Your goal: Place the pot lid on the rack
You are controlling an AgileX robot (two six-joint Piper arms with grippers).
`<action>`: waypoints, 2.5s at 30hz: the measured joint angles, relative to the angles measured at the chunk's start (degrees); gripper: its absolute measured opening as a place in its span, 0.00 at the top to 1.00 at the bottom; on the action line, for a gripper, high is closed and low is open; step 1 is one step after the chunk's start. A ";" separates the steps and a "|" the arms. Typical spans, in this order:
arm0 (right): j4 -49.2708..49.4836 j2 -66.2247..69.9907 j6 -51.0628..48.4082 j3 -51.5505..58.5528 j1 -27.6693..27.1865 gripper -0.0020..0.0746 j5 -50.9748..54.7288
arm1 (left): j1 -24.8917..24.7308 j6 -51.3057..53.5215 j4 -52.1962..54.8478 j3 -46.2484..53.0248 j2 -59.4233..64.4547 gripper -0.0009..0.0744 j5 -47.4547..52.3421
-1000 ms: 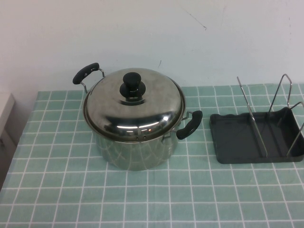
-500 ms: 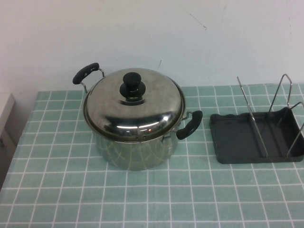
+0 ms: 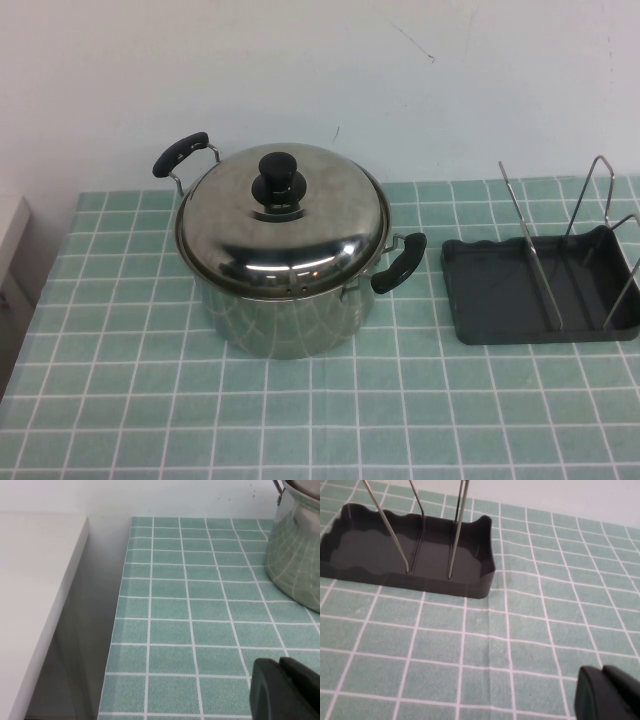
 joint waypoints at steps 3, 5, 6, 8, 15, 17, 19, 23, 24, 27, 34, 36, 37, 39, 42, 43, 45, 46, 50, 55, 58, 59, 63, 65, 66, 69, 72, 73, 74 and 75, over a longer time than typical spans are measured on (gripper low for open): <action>0.00 0.00 -0.13 0.00 0.00 0.98 0.00 | 0.00 0.00 0.00 0.00 0.00 0.99 0.00; 0.00 0.00 -0.13 0.00 0.00 0.98 0.00 | 0.00 0.00 0.12 0.00 0.00 0.99 0.00; 0.00 0.00 -0.13 0.00 0.00 0.98 0.00 | 0.00 0.00 0.24 0.00 0.00 0.99 0.00; 0.00 0.00 -0.13 0.00 0.00 0.98 0.00 | 0.00 0.00 0.47 0.00 0.00 0.99 0.00; 0.00 0.00 -0.13 0.00 0.00 0.98 0.00 | 0.00 0.00 0.61 0.00 0.00 0.99 0.00; 0.00 0.00 -0.13 0.00 0.00 0.98 0.00 | 0.00 0.00 0.63 0.00 0.00 0.99 0.00; 0.00 0.00 -0.13 0.00 0.00 0.98 -0.02 | 0.00 0.00 0.73 0.00 0.00 0.99 0.00; 0.00 0.00 -0.13 0.13 0.00 0.98 -0.46 | 0.00 0.00 0.85 0.00 0.00 0.99 0.00; 0.00 0.00 -0.13 0.13 0.00 0.98 -0.72 | 0.00 0.00 0.85 0.00 0.00 0.99 0.00; 0.00 0.00 -0.13 0.26 0.00 0.98 -1.61 | 0.00 0.00 0.96 0.06 0.00 0.99 -0.61; 0.00 0.00 -0.16 0.40 0.09 0.98 -11.98 | 0.00 0.00 1.18 0.56 0.00 0.99 -12.13; 0.00 0.00 -0.16 0.40 0.09 0.98 -18.48 | 0.00 0.00 1.29 0.56 0.00 0.99 -17.79; 0.00 0.00 -0.16 0.40 0.09 0.98 -21.11 | 0.00 0.00 1.29 0.56 0.00 0.99 -21.28; 0.00 0.00 -0.16 0.40 0.09 0.98 -28.72 | 0.00 0.00 1.29 0.56 0.00 0.99 -28.00; 0.00 0.00 -0.16 0.40 0.09 0.98 -37.44 | 0.00 0.00 1.40 0.56 0.00 0.99 -38.66; 0.00 0.00 -0.16 0.40 0.09 0.98 -39.89 | 0.00 0.00 1.51 0.56 0.00 0.99 -41.61; 0.48 0.00 -0.16 0.40 0.09 0.98 -44.25 | 0.00 0.00 1.62 0.56 0.00 0.99 -45.85; 0.98 0.00 -0.02 0.40 0.09 0.98 -45.93 | 0.00 0.00 1.72 0.56 0.00 0.99 -47.66; 4.23 0.00 1.80 0.40 0.09 0.98 -54.20 | 0.00 0.00 1.29 0.56 0.00 0.99 -52.66; 7.12 0.00 1.88 -1.88 0.09 0.98 -52.18 | 0.00 0.00 2.01 -2.14 -0.04 0.99 -47.71; 7.23 0.00 0.58 -8.65 0.09 0.98 -36.43 | 0.00 -0.89 3.71 -9.98 -0.04 0.99 -32.78; 7.23 0.00 -0.20 -10.74 0.09 0.98 -31.49 | 0.00 -1.13 3.86 -13.05 -0.04 0.99 -27.42; 7.11 3.19 -5.77 -18.79 0.09 0.98 -13.11 | 0.00 -1.57 4.08 -22.15 4.35 0.99 -15.05; 7.11 5.57 -9.50 -20.20 0.09 0.98 -7.82 | -0.02 -1.57 4.08 -24.69 7.60 0.99 -13.74; 7.11 6.74 -11.03 -20.50 0.09 0.98 -6.49 | -0.12 -1.57 4.08 -25.48 9.52 0.99 -13.76; 7.00 9.19 -15.29 -20.63 0.09 0.98 -3.90 | -0.12 -1.57 4.08 -26.37 15.58 0.99 -17.02; 7.00 10.62 -19.02 -20.72 0.09 0.98 -3.36 | -0.12 -1.57 4.21 -26.50 21.27 0.99 -24.06; 7.00 10.78 -19.94 -20.72 0.09 0.98 -3.28 | -0.12 -1.71 4.21 -26.50 23.61 0.99 -27.32; 7.00 10.86 -20.39 -20.72 0.09 0.98 -3.28 | -0.12 -2.27 4.23 -26.50 26.01 0.99 -30.85; 7.00 10.86 -20.65 -20.72 0.09 0.98 -3.28 | -0.12 -3.36 4.47 -26.50 28.52 0.99 -34.68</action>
